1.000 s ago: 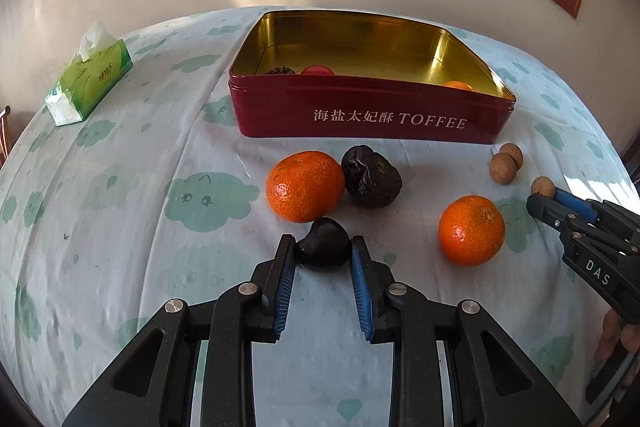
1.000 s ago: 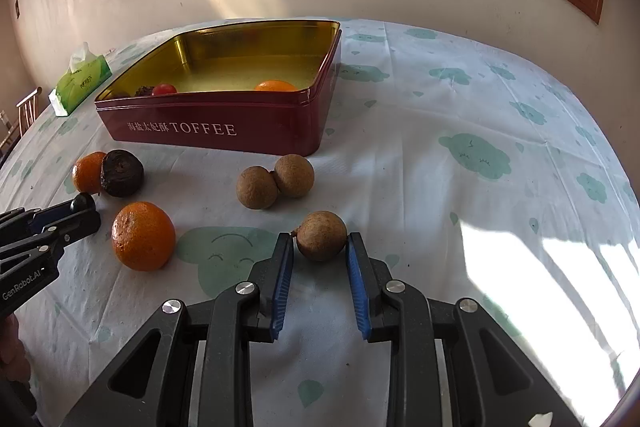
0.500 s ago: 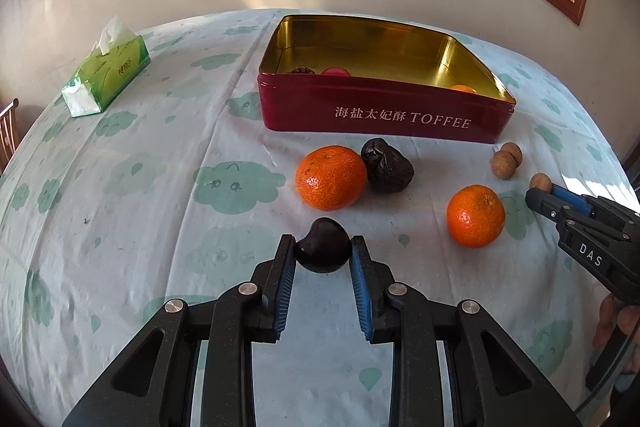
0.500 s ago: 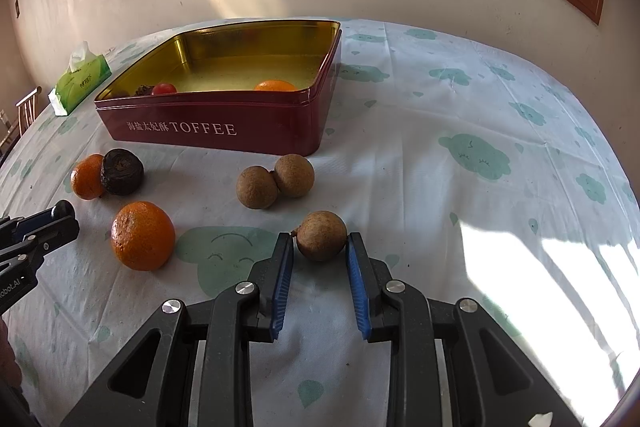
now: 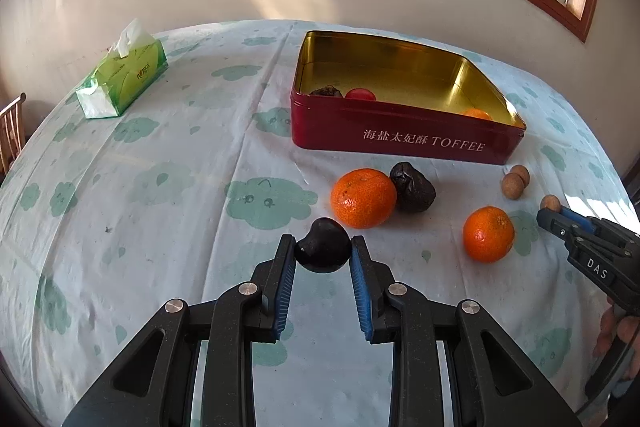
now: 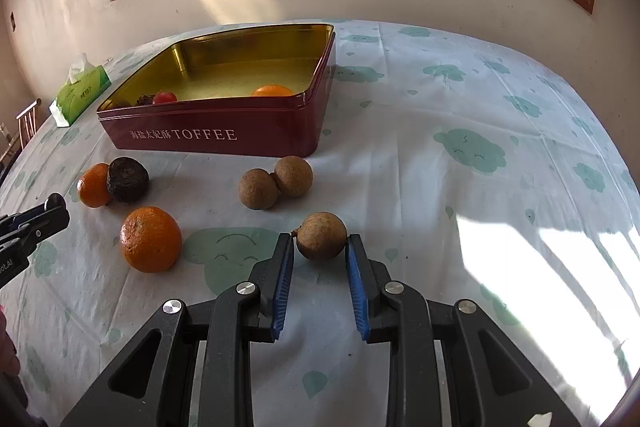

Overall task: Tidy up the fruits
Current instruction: 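Close the left tool on the dark plum while the right tool holds the longan, then carry the longan and plum over the tin and open both tools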

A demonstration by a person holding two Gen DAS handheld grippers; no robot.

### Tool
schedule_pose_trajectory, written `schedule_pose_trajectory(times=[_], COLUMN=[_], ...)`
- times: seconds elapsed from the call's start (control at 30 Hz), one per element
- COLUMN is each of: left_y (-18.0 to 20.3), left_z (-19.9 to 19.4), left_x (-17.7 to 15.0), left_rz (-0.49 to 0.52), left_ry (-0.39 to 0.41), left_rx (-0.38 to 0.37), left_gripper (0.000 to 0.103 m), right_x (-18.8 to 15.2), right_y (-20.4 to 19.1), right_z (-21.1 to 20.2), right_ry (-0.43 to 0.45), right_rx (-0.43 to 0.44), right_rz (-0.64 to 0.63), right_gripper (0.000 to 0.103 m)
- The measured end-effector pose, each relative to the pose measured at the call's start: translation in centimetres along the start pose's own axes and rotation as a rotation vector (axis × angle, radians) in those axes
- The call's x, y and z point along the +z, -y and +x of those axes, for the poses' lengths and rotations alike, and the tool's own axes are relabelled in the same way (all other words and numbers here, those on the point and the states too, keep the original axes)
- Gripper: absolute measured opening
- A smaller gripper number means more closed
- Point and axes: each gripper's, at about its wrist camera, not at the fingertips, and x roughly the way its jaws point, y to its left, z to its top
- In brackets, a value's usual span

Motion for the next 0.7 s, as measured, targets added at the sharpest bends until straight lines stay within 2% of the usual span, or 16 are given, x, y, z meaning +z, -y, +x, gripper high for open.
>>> schedule_pose_trajectory(times=[0.4,0.7], left_y=[-0.5,-0.4], left_z=[-0.8,0.2], left_x=[4.0,7.9], left_rz=[0.032,0.052], left_ry=[0.073,0.095], left_rx=[0.014,-0.015], left_gripper=[0.028,0.029], right_x=[3.2,7.0], right_y=[-1.0,-2.5], right_z=[-2.6,-2.2], right_ry=[0.076,0.091], right_rx=[0.017,0.096], right_rz=[-0.035,-0.052], right_gripper=[0.025,0.025])
